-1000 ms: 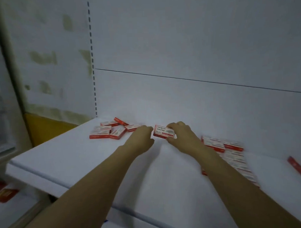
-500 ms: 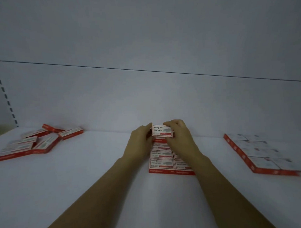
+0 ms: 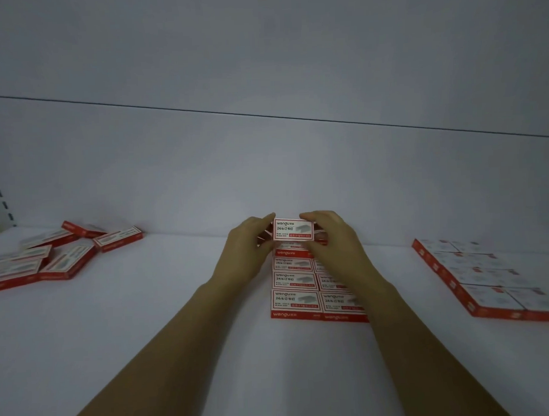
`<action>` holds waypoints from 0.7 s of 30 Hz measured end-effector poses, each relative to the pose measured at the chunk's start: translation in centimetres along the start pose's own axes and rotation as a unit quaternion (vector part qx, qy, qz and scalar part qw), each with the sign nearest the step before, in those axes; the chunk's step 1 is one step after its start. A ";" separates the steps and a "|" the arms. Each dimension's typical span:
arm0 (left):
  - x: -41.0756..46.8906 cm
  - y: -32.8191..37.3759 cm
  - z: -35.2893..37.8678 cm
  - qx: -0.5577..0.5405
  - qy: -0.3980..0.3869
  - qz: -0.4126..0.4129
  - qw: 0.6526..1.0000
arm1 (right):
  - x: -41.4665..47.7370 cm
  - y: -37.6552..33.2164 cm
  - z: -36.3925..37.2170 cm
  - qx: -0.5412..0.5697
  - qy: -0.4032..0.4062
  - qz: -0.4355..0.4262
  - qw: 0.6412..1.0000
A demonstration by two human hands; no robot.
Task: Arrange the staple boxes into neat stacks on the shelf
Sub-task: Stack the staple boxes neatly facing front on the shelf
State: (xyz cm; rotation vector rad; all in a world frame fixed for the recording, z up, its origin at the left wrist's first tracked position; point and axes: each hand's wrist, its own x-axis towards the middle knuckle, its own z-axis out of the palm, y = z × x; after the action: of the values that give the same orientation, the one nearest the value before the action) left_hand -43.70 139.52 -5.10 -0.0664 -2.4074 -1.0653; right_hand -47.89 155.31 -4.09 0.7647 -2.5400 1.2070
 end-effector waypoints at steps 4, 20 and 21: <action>0.0 0.4 -0.3 -0.028 -0.012 -0.016 0.999 | -0.2 -0.2 -0.4 0.067 -0.009 0.047 0.997; 0.7 0.6 -0.9 -0.238 -0.053 -0.205 0.948 | 0.3 0.3 -0.7 0.189 -0.035 0.167 0.967; 0.7 0.6 -0.9 -0.240 -0.056 -0.209 0.946 | 0.4 0.4 -0.6 0.195 -0.036 0.171 0.965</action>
State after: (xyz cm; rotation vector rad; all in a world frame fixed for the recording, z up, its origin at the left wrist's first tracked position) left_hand -43.82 139.22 -3.84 0.2348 -2.2543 -1.8732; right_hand -48.46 155.81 -3.76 0.4536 -2.5983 1.8613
